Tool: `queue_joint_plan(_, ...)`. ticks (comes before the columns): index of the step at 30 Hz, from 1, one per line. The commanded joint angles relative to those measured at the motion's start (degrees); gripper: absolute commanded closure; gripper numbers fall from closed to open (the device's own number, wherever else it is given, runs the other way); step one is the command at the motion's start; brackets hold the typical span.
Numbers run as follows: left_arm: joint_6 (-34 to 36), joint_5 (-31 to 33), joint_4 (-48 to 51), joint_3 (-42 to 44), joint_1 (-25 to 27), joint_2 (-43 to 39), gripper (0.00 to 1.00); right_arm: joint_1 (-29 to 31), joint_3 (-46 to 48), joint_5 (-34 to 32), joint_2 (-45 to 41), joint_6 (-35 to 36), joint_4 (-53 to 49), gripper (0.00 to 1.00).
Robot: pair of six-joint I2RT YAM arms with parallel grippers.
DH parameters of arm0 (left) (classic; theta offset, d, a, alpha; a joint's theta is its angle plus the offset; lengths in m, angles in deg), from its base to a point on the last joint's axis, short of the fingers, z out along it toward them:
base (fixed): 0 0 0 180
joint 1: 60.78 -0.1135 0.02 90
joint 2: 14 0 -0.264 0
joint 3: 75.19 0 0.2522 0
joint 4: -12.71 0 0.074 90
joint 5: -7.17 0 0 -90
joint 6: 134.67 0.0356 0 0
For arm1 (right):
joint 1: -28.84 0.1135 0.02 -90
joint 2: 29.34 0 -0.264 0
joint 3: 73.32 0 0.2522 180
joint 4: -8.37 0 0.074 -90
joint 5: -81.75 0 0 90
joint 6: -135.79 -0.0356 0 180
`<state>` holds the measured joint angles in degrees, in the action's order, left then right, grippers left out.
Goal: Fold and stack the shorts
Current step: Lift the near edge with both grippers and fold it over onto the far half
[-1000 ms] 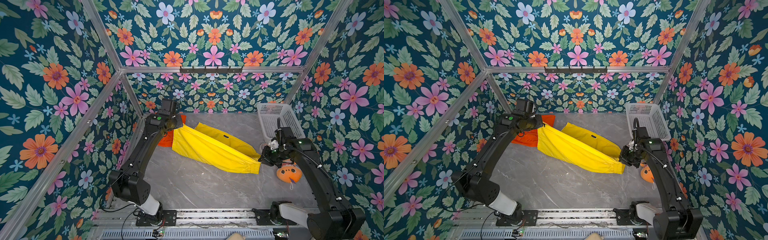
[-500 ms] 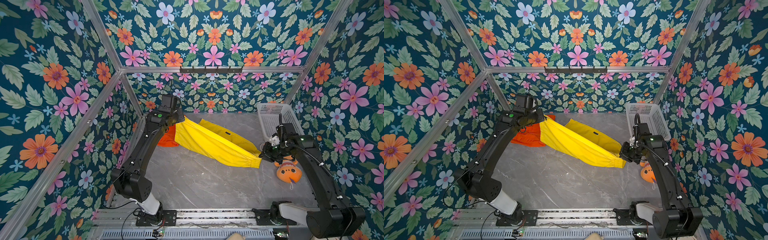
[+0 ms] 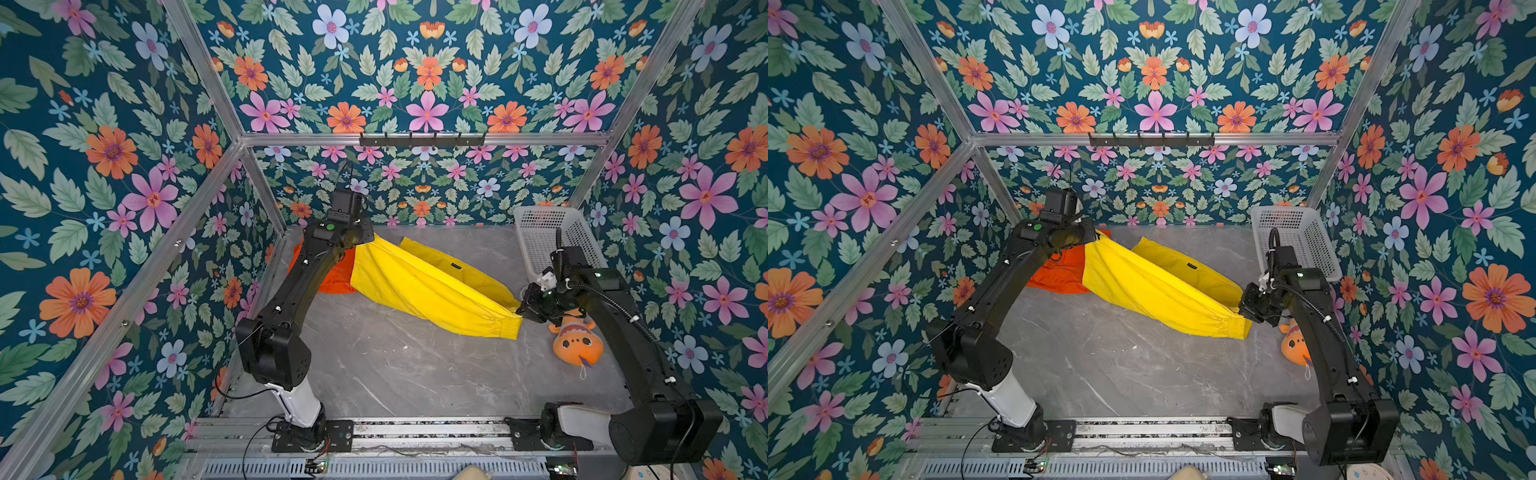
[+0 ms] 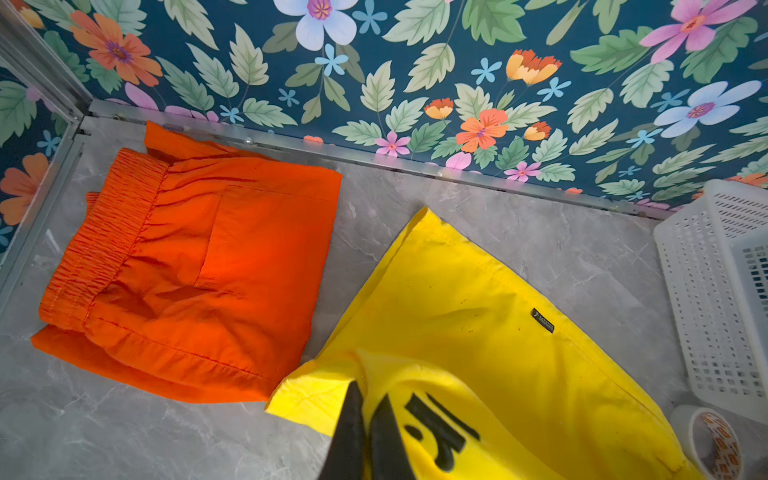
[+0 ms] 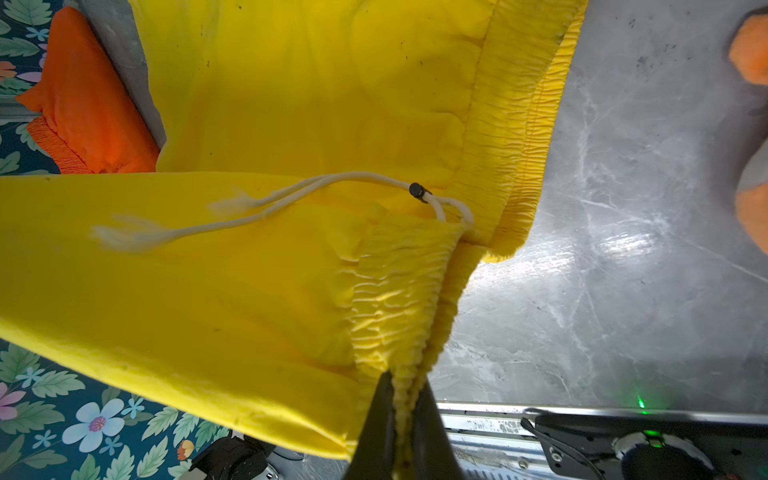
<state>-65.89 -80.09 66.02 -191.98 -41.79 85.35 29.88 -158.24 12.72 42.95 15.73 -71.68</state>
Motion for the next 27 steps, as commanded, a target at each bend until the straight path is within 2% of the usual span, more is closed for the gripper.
queue_joint_plan(1,0.9,3.7,-6.9,-1.0,-0.3,1.9,1.0,-0.8,0.5,-2.9,0.9,1.2,-2.6,0.95)
queue_joint_plan(13,-1.0,0.7,-17.2,-1.9,-0.3,9.4,1.0,-3.4,1.4,-1.7,4.7,1.8,1.0,0.95)
queue_joint_plan(27,-2.7,-3.4,-18.7,-10.0,1.0,24.2,1.0,-5.9,2.3,0.1,11.8,0.2,7.0,0.91)
